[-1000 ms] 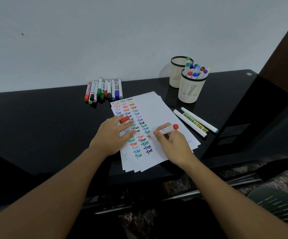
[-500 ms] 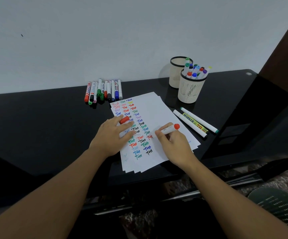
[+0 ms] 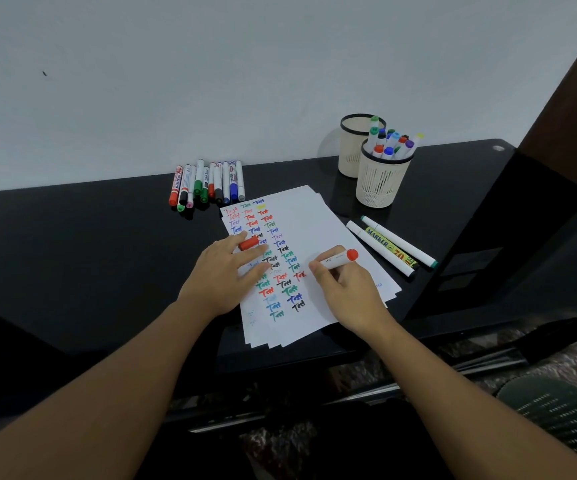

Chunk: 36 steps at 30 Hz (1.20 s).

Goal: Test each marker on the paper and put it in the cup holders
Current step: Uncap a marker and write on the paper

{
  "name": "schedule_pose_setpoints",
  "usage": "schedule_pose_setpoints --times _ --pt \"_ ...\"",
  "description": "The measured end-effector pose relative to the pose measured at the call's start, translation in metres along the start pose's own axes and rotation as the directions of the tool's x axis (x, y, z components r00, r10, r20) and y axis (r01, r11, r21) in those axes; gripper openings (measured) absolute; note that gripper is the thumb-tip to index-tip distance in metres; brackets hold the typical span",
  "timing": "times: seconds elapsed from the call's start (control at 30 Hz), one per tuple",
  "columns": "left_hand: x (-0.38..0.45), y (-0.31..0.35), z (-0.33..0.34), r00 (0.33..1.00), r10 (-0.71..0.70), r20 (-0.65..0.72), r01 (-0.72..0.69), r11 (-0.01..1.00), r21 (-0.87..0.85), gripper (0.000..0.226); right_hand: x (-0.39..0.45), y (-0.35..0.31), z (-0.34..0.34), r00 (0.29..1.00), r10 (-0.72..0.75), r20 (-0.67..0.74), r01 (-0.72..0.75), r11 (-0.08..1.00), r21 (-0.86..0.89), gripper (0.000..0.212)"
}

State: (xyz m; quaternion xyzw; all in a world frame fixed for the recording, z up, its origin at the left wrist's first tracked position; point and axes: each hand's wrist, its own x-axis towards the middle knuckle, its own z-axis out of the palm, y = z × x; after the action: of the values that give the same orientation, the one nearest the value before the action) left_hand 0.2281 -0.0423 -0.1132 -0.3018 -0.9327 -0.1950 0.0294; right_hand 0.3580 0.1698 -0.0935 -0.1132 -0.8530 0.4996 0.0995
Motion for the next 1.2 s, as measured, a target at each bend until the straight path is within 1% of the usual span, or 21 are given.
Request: schedule_pose_setpoints --times 0.07,0.13,0.2,0.27,0.33,0.43,0.5,0.53,0.63,0.67,0.7,0.73,0.8,0.83,0.87,0.93,0.97,1.03,1.07,1.13,1.2 --pt "-0.002 -0.001 0.000 0.998 0.009 -0.056 -0.011 0.999 -0.037 0.049 -0.001 -0.001 0.000 1.000 -0.010 -0.012 0.009 1.000 -0.020 0.015" --pt "-0.003 0.000 0.000 0.994 -0.011 -0.105 0.002 0.996 -0.085 0.053 -0.001 0.000 0.000 0.999 -0.011 -0.041 0.010 1.000 -0.017 0.016" --pt "-0.002 0.000 0.000 0.992 -0.042 -0.119 0.031 0.995 -0.095 0.058 0.000 0.001 0.000 0.996 0.004 -0.084 0.002 0.998 0.067 0.013" --pt "0.000 -0.002 0.001 0.993 -0.055 -0.107 0.048 0.997 -0.066 0.060 0.000 0.002 -0.001 0.993 0.001 -0.119 0.020 0.985 0.171 0.011" --pt "0.002 -0.004 0.003 0.992 -0.057 -0.109 0.052 0.998 -0.048 0.054 0.000 0.001 -0.001 0.993 -0.009 -0.114 0.034 0.975 0.219 0.011" --pt "0.001 -0.005 0.004 0.988 -0.037 -0.153 0.031 0.999 -0.036 0.041 0.001 0.003 0.001 0.997 -0.001 -0.073 0.013 0.988 0.156 0.018" --pt "0.000 -0.004 0.004 0.985 -0.024 -0.174 0.019 0.999 -0.032 0.035 0.003 0.005 0.000 0.999 -0.016 -0.031 0.019 0.994 0.111 0.029" --pt "0.000 -0.004 0.004 0.984 -0.026 -0.176 0.021 0.999 -0.032 0.034 0.003 0.004 -0.001 1.000 -0.027 0.013 0.025 0.995 0.095 0.038" --pt "0.000 -0.004 0.004 0.986 -0.059 -0.158 0.051 0.997 -0.053 0.039 0.005 0.000 -0.007 0.974 -0.009 0.227 -0.018 0.993 0.114 0.074" --pt "0.000 -0.003 0.004 0.986 -0.064 -0.154 0.055 0.996 -0.064 0.042 0.006 -0.002 -0.009 0.960 -0.003 0.280 -0.034 0.991 0.130 0.081" --pt "0.000 -0.003 0.004 0.986 -0.063 -0.153 0.052 0.996 -0.075 0.045 0.008 -0.006 -0.011 0.956 -0.007 0.293 -0.040 0.987 0.153 0.081" --pt "-0.001 -0.003 0.004 0.986 -0.056 -0.157 0.043 0.996 -0.084 0.047 0.011 -0.010 -0.011 0.964 -0.018 0.264 -0.030 0.984 0.178 0.075" --pt "-0.002 -0.004 0.004 0.985 -0.043 -0.169 0.026 0.995 -0.100 0.045 0.018 -0.017 -0.011 0.990 -0.049 0.134 0.025 0.984 0.175 0.048" --pt "-0.002 -0.004 0.004 0.984 -0.039 -0.176 0.020 0.994 -0.110 0.042 0.024 -0.020 -0.010 0.994 -0.055 0.094 0.041 0.988 0.147 0.038" --pt "-0.003 -0.005 0.005 0.983 -0.037 -0.182 0.015 0.993 -0.120 0.040 0.029 -0.022 -0.009 0.994 -0.057 0.094 0.046 0.992 0.118 0.037" --pt "-0.002 -0.006 0.006 0.981 -0.041 -0.192 0.014 0.990 -0.140 0.035 0.040 -0.024 -0.006 0.985 -0.040 0.166 0.039 0.999 0.005 0.048" --pt "-0.002 -0.006 0.006 0.980 -0.045 -0.195 0.015 0.988 -0.151 0.033 0.045 -0.024 -0.006 0.981 -0.029 0.193 0.050 0.993 -0.104 0.050" --pt "-0.002 -0.005 0.005 0.978 -0.050 -0.202 0.014 0.984 -0.176 0.028 0.054 -0.024 -0.005 0.979 -0.051 0.196 0.116 0.933 -0.340 0.038" --pt "-0.001 -0.005 0.005 0.977 -0.052 -0.206 0.013 0.983 -0.185 0.026 0.056 -0.025 -0.005 0.977 -0.078 0.201 0.158 0.893 -0.422 0.030" --pt "-0.001 -0.004 0.005 0.976 -0.056 -0.211 0.015 0.981 -0.193 0.024 0.060 -0.027 -0.006 0.969 -0.119 0.218 0.217 0.833 -0.509 0.026" --pt "-0.001 -0.004 0.004 0.976 -0.066 -0.209 0.023 0.979 -0.200 0.024 0.065 -0.027 -0.006 0.965 -0.144 0.221 0.244 0.805 -0.540 0.028"
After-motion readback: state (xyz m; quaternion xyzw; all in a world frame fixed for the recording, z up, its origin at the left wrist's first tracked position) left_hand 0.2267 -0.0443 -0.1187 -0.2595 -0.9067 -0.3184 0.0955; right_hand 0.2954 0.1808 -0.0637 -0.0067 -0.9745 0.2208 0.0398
